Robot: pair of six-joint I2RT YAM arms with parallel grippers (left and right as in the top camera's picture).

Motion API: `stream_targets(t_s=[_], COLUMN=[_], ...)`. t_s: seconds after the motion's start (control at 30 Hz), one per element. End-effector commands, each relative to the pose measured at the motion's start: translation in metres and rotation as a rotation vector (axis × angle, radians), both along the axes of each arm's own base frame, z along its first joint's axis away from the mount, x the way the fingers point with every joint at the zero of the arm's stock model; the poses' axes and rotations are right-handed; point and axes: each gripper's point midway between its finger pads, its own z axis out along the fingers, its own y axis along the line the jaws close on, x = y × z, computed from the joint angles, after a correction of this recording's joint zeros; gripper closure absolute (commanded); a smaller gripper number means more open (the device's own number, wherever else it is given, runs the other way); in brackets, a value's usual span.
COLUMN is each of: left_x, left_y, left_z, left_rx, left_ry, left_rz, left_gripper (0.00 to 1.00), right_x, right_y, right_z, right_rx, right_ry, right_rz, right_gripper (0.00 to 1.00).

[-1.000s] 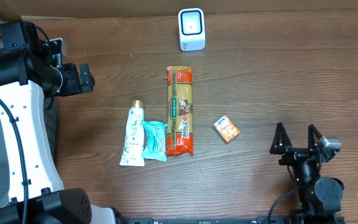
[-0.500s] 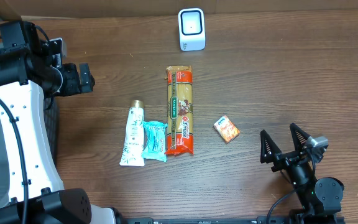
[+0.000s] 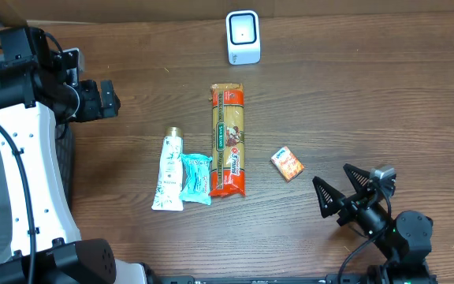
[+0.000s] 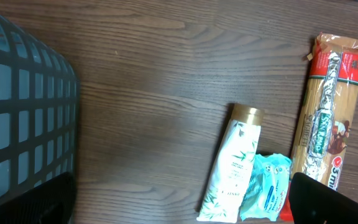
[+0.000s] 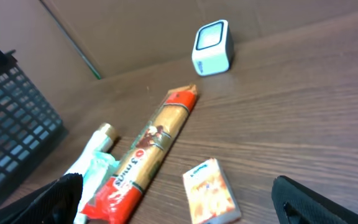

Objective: Scan the item barcode
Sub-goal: 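Move the right gripper to the orange box and grasp it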

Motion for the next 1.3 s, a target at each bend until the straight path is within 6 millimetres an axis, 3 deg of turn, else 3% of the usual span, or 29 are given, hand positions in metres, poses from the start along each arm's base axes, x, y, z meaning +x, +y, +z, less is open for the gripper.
stream_targets(t_s=[0.0, 0.4, 0.63, 1.0, 1.27], left_x=[0.002, 0.002, 0.002, 0.002, 0.002], left_y=[0.000, 0.000, 0.000, 0.000, 0.000], left_z=[0.006, 0.006, 0.006, 0.006, 0.006], left_rx=[0.010, 0.011, 0.010, 0.011, 0.011], left_ry=[-0.020, -0.020, -0.020, -0.020, -0.020], left_rz=[-0.016, -0.016, -0.016, -0.016, -0.016], left_gripper=[0.00, 0.00, 0.00, 0.00, 0.00], right_x=[-0.001, 0.000, 0.006, 0.013, 0.015], right_y=[0.003, 0.003, 0.004, 0.007, 0.007], right_z=[0.026, 0.024, 0.007, 0.018, 0.011], right_rx=[0.007, -0.016, -0.026, -0.096, -0.124], right_ry=[-0.002, 0.182, 0.299, 0.428, 0.603], right_rz=[0.020, 0.021, 0.028, 0.076, 0.096], right_gripper=[0.00, 0.00, 0.00, 0.00, 0.00])
